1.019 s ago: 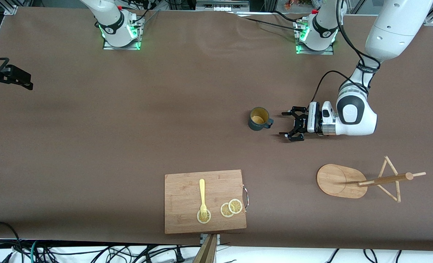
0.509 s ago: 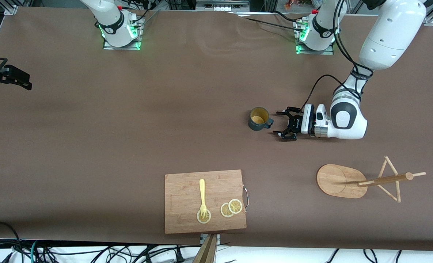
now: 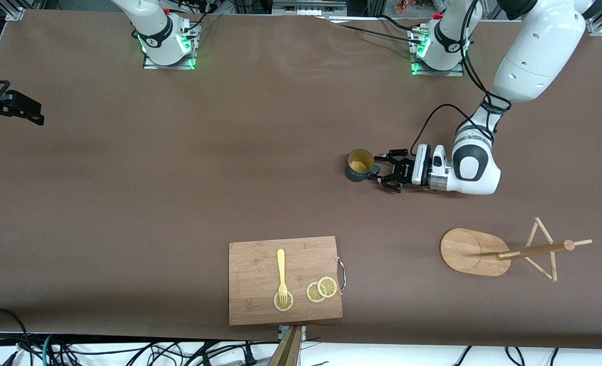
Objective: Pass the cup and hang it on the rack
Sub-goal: 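Grasp the teal mug handle with the left gripper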
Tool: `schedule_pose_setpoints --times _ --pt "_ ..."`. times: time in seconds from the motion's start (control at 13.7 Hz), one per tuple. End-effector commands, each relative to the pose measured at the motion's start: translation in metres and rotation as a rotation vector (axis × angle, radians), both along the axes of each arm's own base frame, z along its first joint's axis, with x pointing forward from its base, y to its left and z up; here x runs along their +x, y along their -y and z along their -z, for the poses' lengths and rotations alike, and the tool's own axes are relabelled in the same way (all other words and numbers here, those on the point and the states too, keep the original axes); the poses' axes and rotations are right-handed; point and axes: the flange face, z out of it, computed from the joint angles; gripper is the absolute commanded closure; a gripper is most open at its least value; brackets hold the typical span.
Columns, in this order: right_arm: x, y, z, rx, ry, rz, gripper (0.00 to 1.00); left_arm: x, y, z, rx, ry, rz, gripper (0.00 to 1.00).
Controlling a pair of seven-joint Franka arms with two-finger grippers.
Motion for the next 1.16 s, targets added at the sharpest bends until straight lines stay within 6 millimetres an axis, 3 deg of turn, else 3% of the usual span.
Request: schedule_pose_setpoints --times 0.0,0.15,0.51,0.95,1.09 --pt "0.001 0.002 -0.004 -0.006 0.010 0.002 0.00 0.009 -0.002 -0.003 -0.056 0.043 -0.010 1.00" --pt "0.001 0.000 -0.004 -0.006 0.010 0.001 0.00 0.009 -0.006 -0.005 -0.073 0.023 -0.016 1.00" --pt "0.001 0.001 -0.004 -0.005 0.010 0.001 0.00 0.011 -0.043 -0.016 -0.127 -0.173 -0.105 1.00" --pt "0.001 0.001 -0.004 -0.006 0.010 -0.002 0.00 0.003 -0.113 -0.038 -0.252 -0.438 -0.167 1.00" --pt "0.001 0.001 -0.004 -0.004 0.010 -0.004 0.00 -0.002 -0.151 -0.039 -0.249 -0.443 -0.198 1.00"
